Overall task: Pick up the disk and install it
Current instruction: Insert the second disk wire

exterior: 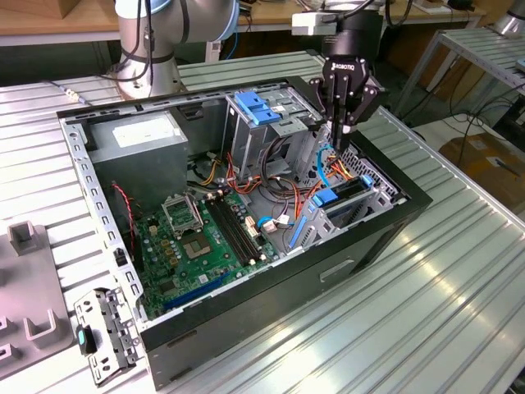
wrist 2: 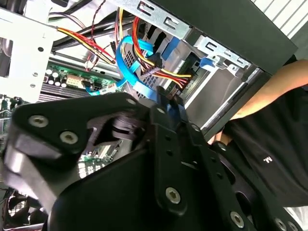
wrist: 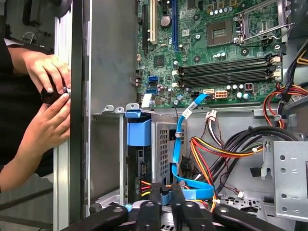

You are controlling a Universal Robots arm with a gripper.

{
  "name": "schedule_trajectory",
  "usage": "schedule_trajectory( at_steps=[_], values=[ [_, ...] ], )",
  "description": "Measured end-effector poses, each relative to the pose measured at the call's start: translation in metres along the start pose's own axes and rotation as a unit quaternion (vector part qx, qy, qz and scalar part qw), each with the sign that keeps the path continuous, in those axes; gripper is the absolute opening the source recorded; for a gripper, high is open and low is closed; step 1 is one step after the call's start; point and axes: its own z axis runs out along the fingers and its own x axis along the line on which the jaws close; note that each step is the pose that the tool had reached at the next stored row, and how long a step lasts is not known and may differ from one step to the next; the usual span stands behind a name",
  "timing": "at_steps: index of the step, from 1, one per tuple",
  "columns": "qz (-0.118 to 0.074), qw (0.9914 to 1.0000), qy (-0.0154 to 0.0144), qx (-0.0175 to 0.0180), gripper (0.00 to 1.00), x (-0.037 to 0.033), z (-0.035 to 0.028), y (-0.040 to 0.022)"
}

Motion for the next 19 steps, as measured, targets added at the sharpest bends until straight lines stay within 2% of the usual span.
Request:
schedule_trajectory(
  at_steps=[3, 6, 7, 10, 16, 18, 19],
  values=[
    [0.0, 1.0, -0.0002, 0.0001, 0.16, 0.0013, 0.0009, -0.0001],
    [0.0, 0.99999, -0.002, 0.0035, 0.16, 0.0078, 0.0043, 0.0001],
    [0.0, 0.99998, -0.0026, 0.0061, 0.16, 0.0096, 0.0055, 0.0011],
    [-0.002, 0.99995, -0.0062, 0.0081, 0.16, 0.0107, 0.0075, 0.0046],
    [-0.003, 0.99991, -0.0095, 0.009, 0.16, 0.0112, 0.0108, 0.0189],
    [-0.004, 0.9999, -0.0103, 0.0093, 0.16, 0.0113, 0.0125, 0.0281],
    [-0.004, 0.99989, -0.0104, 0.0096, 0.16, 0.0113, 0.0127, 0.0304]
  ],
)
